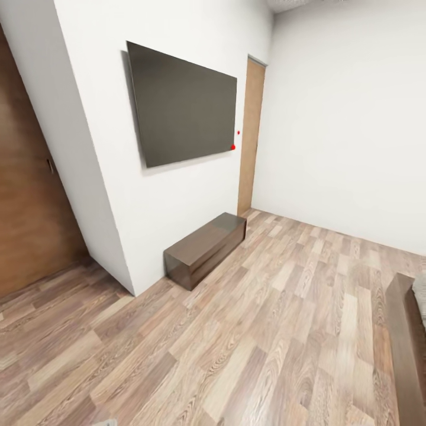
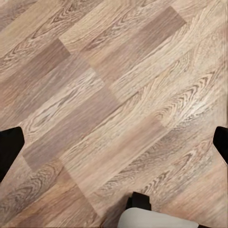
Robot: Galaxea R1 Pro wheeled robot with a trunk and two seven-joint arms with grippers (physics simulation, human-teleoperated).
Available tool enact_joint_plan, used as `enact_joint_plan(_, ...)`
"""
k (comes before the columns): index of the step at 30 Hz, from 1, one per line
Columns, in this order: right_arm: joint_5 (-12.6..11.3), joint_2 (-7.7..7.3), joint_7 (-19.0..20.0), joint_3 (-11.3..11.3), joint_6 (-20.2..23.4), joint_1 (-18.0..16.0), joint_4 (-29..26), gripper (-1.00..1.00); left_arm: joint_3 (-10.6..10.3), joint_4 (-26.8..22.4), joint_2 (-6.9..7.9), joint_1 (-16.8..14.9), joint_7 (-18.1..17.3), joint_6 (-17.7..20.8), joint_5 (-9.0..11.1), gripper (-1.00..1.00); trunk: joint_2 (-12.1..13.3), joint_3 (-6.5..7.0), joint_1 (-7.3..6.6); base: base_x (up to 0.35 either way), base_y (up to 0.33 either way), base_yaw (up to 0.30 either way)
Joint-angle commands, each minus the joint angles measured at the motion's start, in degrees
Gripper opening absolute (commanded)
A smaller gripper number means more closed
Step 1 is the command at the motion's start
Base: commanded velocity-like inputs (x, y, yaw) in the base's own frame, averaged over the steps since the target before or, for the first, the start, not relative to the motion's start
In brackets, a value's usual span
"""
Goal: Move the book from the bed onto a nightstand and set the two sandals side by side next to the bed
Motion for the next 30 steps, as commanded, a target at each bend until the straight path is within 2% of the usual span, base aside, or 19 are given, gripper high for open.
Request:
enact_joint_plan(1,0.6,0.01,0.2,-0.5,-0.2,-0.1,0.1,1.0,0.1,0.1,0.0,0.0,0.1,-0.2,0.0,1.0,-0.1,-0.08,0.07,0.311,0.097,-0.258)
enact_joint_plan(30,0.6,0.07,0.2,-0.5,-0.2,-0.1,0.1,1.0,0.0,0.1,0.0,0.0,0.1,-0.2,0.0,1.0,-0.1,1.09,0.07,0.312,0.095,-0.259)
